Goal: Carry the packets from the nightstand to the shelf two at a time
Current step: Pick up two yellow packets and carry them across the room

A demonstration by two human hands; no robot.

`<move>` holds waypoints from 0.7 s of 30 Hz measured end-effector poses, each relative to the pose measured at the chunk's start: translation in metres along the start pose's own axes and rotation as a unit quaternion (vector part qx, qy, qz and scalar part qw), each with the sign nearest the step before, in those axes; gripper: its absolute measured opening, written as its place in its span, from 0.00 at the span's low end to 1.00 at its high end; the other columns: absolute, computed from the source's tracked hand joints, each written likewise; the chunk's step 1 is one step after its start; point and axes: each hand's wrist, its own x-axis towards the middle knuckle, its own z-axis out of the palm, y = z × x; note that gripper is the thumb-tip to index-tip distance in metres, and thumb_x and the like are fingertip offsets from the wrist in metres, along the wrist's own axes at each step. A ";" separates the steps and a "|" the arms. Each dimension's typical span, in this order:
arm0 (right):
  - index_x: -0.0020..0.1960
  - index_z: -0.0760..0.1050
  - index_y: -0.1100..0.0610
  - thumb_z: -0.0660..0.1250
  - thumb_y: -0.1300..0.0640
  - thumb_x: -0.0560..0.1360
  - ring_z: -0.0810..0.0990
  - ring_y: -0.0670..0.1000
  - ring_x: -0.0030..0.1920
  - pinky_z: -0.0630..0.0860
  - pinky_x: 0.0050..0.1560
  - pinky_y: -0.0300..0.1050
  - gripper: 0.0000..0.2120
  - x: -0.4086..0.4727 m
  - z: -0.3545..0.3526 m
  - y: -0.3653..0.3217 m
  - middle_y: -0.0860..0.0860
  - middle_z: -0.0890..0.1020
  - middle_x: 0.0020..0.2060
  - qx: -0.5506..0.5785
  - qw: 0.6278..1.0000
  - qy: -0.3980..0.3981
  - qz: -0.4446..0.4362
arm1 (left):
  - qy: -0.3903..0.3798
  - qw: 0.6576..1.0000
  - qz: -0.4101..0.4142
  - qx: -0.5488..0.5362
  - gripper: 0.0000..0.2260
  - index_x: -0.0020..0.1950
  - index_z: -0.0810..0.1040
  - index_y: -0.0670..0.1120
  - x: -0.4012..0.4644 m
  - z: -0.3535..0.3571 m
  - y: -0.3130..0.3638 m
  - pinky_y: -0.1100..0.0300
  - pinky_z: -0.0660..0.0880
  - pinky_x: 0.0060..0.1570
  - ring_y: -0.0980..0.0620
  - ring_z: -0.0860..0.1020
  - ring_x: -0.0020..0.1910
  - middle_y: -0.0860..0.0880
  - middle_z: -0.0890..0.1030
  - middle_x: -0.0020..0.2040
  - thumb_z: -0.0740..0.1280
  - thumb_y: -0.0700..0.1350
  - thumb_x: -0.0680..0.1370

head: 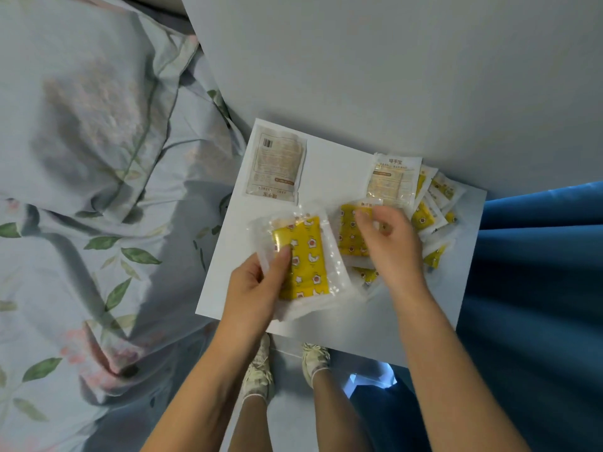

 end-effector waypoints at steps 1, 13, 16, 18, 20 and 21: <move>0.63 0.73 0.56 0.68 0.38 0.71 0.74 0.55 0.63 0.72 0.61 0.50 0.28 0.010 0.010 0.007 0.51 0.77 0.58 -0.098 0.995 0.035 0.003 | 0.011 1.000 -0.003 -0.010 0.11 0.47 0.83 0.46 0.002 -0.003 -0.001 0.52 0.79 0.50 0.48 0.84 0.45 0.47 0.86 0.44 0.65 0.51 0.76; 0.54 0.76 0.57 0.75 0.44 0.68 0.73 0.61 0.60 0.67 0.57 0.54 0.22 0.027 0.048 0.017 0.56 0.82 0.53 -0.261 0.956 0.135 0.016 | 0.048 0.996 0.000 -0.068 0.14 0.51 0.82 0.46 0.002 -0.030 0.007 0.50 0.78 0.53 0.49 0.85 0.47 0.48 0.86 0.47 0.68 0.52 0.71; 0.51 0.78 0.61 0.73 0.54 0.72 0.80 0.56 0.48 0.71 0.45 0.43 0.13 0.019 0.041 -0.006 0.56 0.83 0.47 -0.067 0.990 0.112 -0.062 | 0.066 0.994 -0.001 -0.086 0.12 0.49 0.83 0.46 0.004 -0.038 0.008 0.49 0.78 0.53 0.47 0.85 0.47 0.46 0.86 0.47 0.70 0.51 0.69; 0.49 0.79 0.59 0.73 0.55 0.73 0.81 0.51 0.45 0.75 0.46 0.42 0.09 0.020 0.046 -0.033 0.52 0.84 0.44 0.059 0.991 0.110 -0.052 | 0.081 0.993 0.006 -0.086 0.12 0.48 0.83 0.46 0.007 -0.047 0.009 0.49 0.79 0.52 0.46 0.84 0.47 0.45 0.86 0.47 0.72 0.48 0.68; 0.44 0.80 0.55 0.74 0.53 0.72 0.83 0.50 0.45 0.79 0.49 0.44 0.06 0.033 0.065 -0.060 0.49 0.84 0.42 0.144 0.988 0.055 -0.004 | 0.092 0.992 0.014 -0.080 0.13 0.50 0.83 0.45 0.009 -0.056 0.009 0.51 0.81 0.49 0.47 0.85 0.46 0.46 0.86 0.46 0.73 0.47 0.67; 0.41 0.79 0.54 0.74 0.50 0.71 0.83 0.51 0.46 0.80 0.51 0.46 0.08 0.041 0.079 -0.072 0.50 0.84 0.42 0.167 0.985 0.026 0.021 | 0.095 0.992 0.018 -0.078 0.13 0.50 0.83 0.45 0.010 -0.060 0.008 0.53 0.81 0.47 0.48 0.85 0.45 0.46 0.86 0.46 0.73 0.47 0.67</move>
